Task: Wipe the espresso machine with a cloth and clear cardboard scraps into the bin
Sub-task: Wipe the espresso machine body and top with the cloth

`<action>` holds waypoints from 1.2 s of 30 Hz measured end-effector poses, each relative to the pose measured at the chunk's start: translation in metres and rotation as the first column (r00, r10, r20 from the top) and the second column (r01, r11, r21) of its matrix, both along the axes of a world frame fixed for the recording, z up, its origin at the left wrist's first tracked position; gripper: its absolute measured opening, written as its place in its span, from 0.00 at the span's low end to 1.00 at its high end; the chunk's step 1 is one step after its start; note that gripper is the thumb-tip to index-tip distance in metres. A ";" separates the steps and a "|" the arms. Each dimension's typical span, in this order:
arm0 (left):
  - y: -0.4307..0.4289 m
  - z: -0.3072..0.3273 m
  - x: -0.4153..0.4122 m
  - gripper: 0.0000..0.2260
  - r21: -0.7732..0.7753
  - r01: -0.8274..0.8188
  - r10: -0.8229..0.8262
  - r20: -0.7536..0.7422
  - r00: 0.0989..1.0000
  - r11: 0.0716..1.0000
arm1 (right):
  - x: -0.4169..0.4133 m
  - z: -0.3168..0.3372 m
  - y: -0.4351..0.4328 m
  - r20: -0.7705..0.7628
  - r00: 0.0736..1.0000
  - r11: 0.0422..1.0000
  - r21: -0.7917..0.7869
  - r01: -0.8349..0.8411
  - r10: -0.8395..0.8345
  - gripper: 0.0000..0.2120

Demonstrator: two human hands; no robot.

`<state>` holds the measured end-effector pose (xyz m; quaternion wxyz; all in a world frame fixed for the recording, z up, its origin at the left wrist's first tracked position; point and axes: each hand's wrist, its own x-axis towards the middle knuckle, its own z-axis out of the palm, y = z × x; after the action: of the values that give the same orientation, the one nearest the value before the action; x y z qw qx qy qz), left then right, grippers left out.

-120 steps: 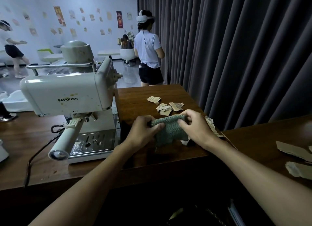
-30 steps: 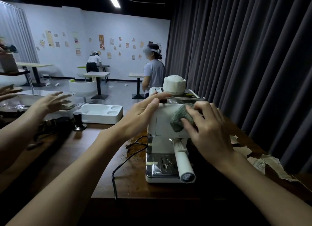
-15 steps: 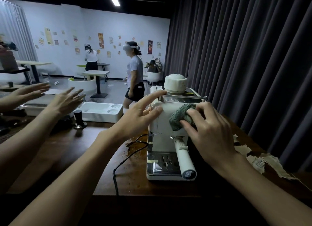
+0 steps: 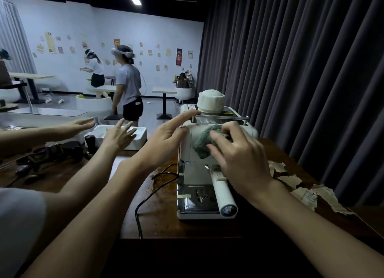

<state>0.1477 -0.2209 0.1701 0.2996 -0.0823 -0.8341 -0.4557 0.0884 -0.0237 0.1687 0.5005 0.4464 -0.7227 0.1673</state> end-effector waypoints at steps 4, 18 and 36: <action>0.003 -0.002 -0.002 0.21 -0.016 -0.067 0.066 -0.024 0.998 0.998 | -0.016 -0.013 0.031 0.068 0.997 0.999 -0.028 0.045 -0.043 0.07; 0.018 -0.012 -0.004 0.17 -0.003 -0.130 0.129 -0.103 0.986 0.991 | -0.005 -0.018 0.022 0.137 0.988 0.998 -0.004 0.066 -0.065 0.09; 0.026 -0.012 0.000 0.18 0.061 -0.095 0.101 -0.111 0.989 0.994 | 0.010 -0.009 -0.015 0.312 0.945 0.993 0.039 -0.110 0.092 0.15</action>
<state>0.1481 -0.1946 0.1580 0.3708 -0.0587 -0.8057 -0.4582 0.0982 -0.0386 0.1599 0.3588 0.4651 -0.7728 0.2403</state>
